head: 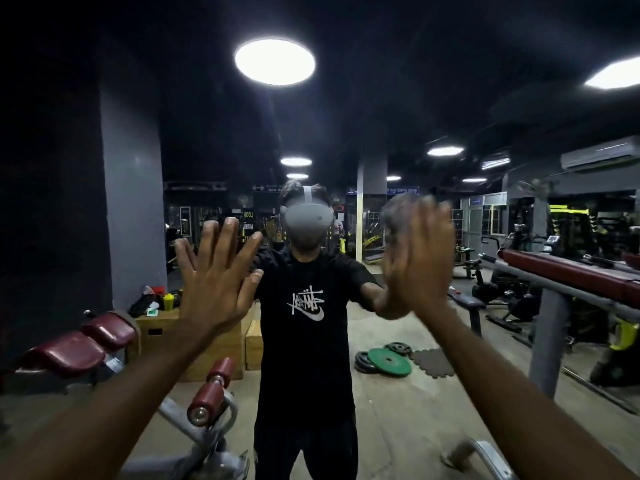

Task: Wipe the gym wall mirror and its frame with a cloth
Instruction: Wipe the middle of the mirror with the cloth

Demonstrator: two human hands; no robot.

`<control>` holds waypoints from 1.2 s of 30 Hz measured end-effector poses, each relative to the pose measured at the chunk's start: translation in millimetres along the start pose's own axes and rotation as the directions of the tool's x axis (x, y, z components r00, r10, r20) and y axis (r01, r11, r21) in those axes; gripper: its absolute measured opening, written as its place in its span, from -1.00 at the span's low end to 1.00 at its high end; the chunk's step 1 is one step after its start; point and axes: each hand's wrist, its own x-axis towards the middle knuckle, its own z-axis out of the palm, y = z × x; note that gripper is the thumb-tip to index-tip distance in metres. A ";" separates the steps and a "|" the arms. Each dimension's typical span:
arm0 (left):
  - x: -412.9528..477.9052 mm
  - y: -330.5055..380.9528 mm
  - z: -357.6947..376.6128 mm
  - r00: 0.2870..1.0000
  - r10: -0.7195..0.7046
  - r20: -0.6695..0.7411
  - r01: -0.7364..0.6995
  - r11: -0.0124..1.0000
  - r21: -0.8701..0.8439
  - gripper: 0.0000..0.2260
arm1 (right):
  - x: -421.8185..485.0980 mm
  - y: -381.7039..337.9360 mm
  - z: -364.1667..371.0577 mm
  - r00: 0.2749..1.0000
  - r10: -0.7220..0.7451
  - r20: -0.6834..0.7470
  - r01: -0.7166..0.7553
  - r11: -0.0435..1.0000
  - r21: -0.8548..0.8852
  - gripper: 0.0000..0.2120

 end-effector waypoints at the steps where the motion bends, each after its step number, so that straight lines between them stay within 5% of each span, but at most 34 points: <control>1: 0.6 -3.0 0.2 1.000 0.012 -0.004 -0.012 1.000 0.008 -0.40 | 19.1 -3.8 -3.3 0.985 0.169 -0.045 -0.168 0.985 0.041 -0.40; 3: -0.5 -3.8 3.8 0.999 0.029 -0.026 -0.028 0.999 0.025 -0.41 | 50.2 -29.1 -2.4 0.915 0.392 -0.102 -0.374 0.914 0.157 -0.42; 5: -1.4 -3.4 7.9 0.999 0.034 -0.040 -0.033 0.999 0.029 -0.41 | 58.7 -61.1 7.2 0.920 0.366 -0.141 -0.343 0.924 0.168 -0.39; 9: -0.2 -4.1 6.9 0.998 0.028 -0.056 -0.028 1.000 -0.001 -0.42 | 5.9 -77.9 20.0 0.988 -0.156 0.000 0.154 0.979 0.130 -0.25; 12: -9.8 -1.1 6.2 0.998 0.059 -0.034 -0.060 0.998 -0.010 -0.40 | -26.7 -33.1 9.8 0.820 -0.566 0.080 0.555 0.822 0.128 -0.19; 13: -15.9 1.8 8.8 0.997 0.079 -0.023 -0.079 0.997 -0.004 -0.40 | -28.5 -15.0 5.1 0.836 -0.542 0.085 0.532 0.839 0.110 -0.19; 15: -29.7 3.7 12.1 0.996 0.085 -0.014 -0.085 0.996 0.009 -0.41 | -27.7 3.8 -1.8 0.986 -0.166 0.025 0.163 0.981 0.103 -0.30; 17: -39.8 5.0 14.6 0.998 0.060 -0.010 -0.060 0.998 0.015 -0.41 | -35.6 -15.2 -0.6 0.941 0.331 -0.071 -0.318 0.937 0.146 -0.39; 18: -43.3 6.8 15.6 0.999 0.050 -0.009 -0.049 0.999 0.017 -0.41 | -44.3 -36.0 4.6 0.903 0.420 -0.092 -0.402 0.901 0.162 -0.38; 20: -49.3 11.8 17.5 0.999 0.030 -0.010 -0.030 0.999 0.013 -0.42 | -71.4 -79.0 19.1 0.959 0.280 -0.049 -0.268 0.948 0.173 -0.27; 22: -57.8 16.8 20.7 1.000 0.022 -0.002 -0.022 1.000 -0.014 -0.43 | -102.5 -99.4 28.9 1.000 -0.022 0.022 0.017 0.981 0.193 -0.20; 25: -73.9 14.2 24.4 0.999 0.048 0.015 -0.048 0.999 -0.006 -0.42 | -107.5 -61.5 27.3 0.951 -0.294 0.096 0.274 0.944 0.182 -0.12; 28: -91.6 -0.2 25.2 0.996 0.077 0.040 -0.078 0.997 0.027 -0.41 | -108.2 -28.8 19.7 0.998 -0.020 0.065 0.016 0.998 0.060 -0.20; 31: -102.7 -12.6 23.2 0.994 0.088 0.063 -0.091 0.995 0.036 -0.41 | -130.0 -84.3 22.4 0.923 0.386 0.004 -0.383 0.915 0.130 -0.23; 33: -104.5 -15.0 20.4 0.994 0.081 0.074 -0.083 0.996 0.026 -0.41 | -152.3 -133.7 29.0 0.964 0.267 0.004 -0.263 0.947 0.182 -0.08; 36: -105.5 -27.9 14.5 0.995 0.067 0.075 -0.069 0.998 0.017 -0.41 | -171.2 -153.0 32.3 0.955 -0.278 0.101 0.239 0.927 0.290 -0.18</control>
